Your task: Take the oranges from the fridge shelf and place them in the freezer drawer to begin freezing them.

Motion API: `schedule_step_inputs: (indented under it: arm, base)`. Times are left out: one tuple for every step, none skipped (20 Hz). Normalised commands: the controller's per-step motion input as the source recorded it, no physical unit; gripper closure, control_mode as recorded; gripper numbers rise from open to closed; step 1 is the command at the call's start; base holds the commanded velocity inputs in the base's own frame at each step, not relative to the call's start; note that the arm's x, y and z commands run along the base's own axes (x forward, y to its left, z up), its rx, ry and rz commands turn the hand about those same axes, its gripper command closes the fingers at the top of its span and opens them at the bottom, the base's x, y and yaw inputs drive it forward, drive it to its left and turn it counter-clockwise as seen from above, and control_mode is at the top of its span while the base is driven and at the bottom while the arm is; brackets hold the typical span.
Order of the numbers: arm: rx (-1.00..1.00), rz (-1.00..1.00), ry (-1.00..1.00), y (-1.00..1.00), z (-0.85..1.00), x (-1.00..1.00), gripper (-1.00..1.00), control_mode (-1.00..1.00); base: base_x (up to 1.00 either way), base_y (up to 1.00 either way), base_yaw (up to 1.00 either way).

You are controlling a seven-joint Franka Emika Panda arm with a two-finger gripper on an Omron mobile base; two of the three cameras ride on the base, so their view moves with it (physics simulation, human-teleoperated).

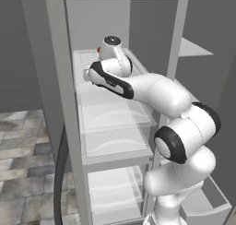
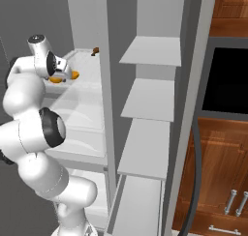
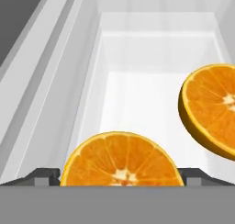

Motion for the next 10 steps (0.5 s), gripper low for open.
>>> schedule_step_inputs:
  arm:
    - [0.00, 0.00, 0.00, 0.00, -0.09, 0.17, 1.00, -1.00]
    - [0.00, 0.00, 0.00, 0.00, 0.00, 0.01, 1.00, -1.00]
    - [0.00, 0.00, 0.00, 0.00, 0.00, 0.00, 1.00, -1.00]
    - [0.00, 0.00, 0.00, 0.00, 0.00, 0.00, 1.00, -1.00]
    - [0.00, 0.00, 0.00, 0.00, 0.00, 0.00, 1.00, -1.00]
    - [0.00, 0.00, 0.00, 0.00, 0.00, -0.02, 1.00, -1.00]
    - [0.00, 0.00, 0.00, -0.08, 0.00, -0.11, 1.00, -1.00]
    - [0.00, 0.00, 0.00, -0.24, 0.00, -0.26, 1.00, -1.00]
    - [0.00, 0.00, 0.00, -0.37, 0.00, -0.39, 1.00, -1.00]
    - [0.00, 0.00, 0.00, -0.54, 0.00, -0.59, 1.00, -1.00]
  base:
    - [0.00, 0.00, 0.00]
    - [0.00, 0.00, 0.00]
    - [0.00, 0.00, 0.00]
    - [0.00, 0.00, 0.00]
    - [0.00, 0.00, 0.00]
    - [0.00, 0.00, 0.00]
    - [0.00, 0.00, 0.00]
    - [0.00, 0.00, 0.00]
    - [0.00, 0.00, 0.00]
    - [0.00, 0.00, 0.00]
